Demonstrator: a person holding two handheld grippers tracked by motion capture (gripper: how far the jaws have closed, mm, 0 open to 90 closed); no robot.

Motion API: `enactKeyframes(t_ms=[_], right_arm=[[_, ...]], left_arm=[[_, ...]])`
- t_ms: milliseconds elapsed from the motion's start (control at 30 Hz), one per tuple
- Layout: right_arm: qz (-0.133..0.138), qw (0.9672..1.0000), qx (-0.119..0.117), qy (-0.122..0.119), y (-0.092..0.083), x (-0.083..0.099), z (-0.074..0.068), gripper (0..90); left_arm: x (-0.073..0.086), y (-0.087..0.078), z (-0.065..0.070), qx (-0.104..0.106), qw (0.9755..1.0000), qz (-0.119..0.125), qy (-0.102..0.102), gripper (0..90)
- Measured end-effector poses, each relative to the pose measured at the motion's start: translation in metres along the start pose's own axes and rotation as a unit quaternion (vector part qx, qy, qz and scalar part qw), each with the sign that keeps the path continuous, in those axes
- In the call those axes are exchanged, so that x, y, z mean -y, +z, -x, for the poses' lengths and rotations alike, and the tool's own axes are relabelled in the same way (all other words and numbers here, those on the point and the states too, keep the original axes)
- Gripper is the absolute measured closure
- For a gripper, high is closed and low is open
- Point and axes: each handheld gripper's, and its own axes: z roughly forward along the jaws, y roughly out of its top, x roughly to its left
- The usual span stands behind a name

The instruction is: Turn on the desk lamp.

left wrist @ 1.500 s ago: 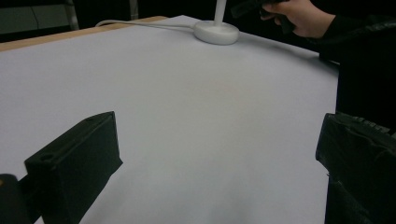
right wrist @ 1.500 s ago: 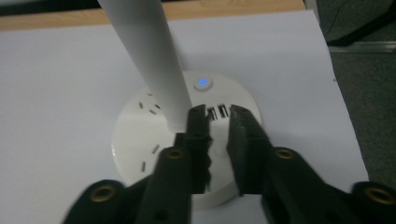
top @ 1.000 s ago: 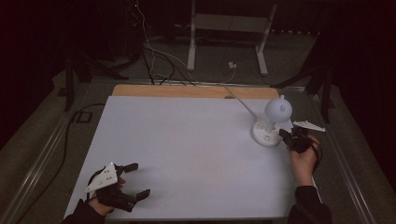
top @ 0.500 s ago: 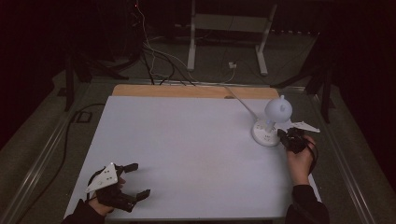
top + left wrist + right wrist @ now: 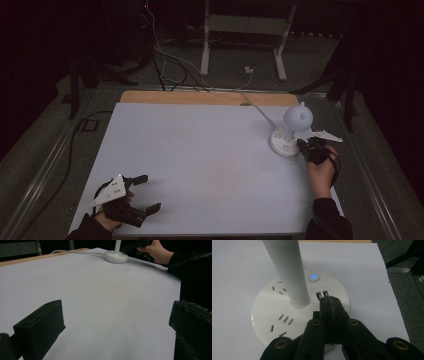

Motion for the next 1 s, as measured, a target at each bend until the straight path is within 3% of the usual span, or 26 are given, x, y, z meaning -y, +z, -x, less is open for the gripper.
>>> enactKeyframes(t_ms=[567, 700, 800, 867, 933, 1000], right_arm=[[0.005, 0.9998, 0.015, -0.009, 0.000, 0.002, -0.004, 90.0], [0.005, 0.9998, 0.017, -0.006, -0.001, 0.001, -0.002, 90.0], [0.016, 0.9997, 0.013, 0.009, -0.006, -0.001, 0.002, 89.8], [0.026, 0.9995, 0.007, 0.017, -0.011, -0.002, 0.004, 87.0], [0.032, 0.9994, 0.008, 0.005, -0.014, -0.002, 0.003, 82.5], [0.042, 0.9991, 0.002, 0.003, -0.018, -0.003, 0.002, 72.7]], left_arm=[[0.000, 0.000, 0.000, 0.002, 1.0000, -0.001, 0.000, 0.4], [0.000, 0.000, 0.000, 0.001, 1.0000, 0.002, -0.001, 0.4], [0.000, 0.000, -0.001, 0.000, 1.0000, 0.002, -0.001, 0.4], [0.000, 0.000, -0.001, 0.000, 1.0000, 0.002, -0.003, 0.4], [0.000, 0.000, 0.000, 0.000, 1.0000, -0.001, 0.000, 0.4], [-0.001, 0.000, 0.000, 0.000, 1.0000, 0.002, -0.001, 0.4]])
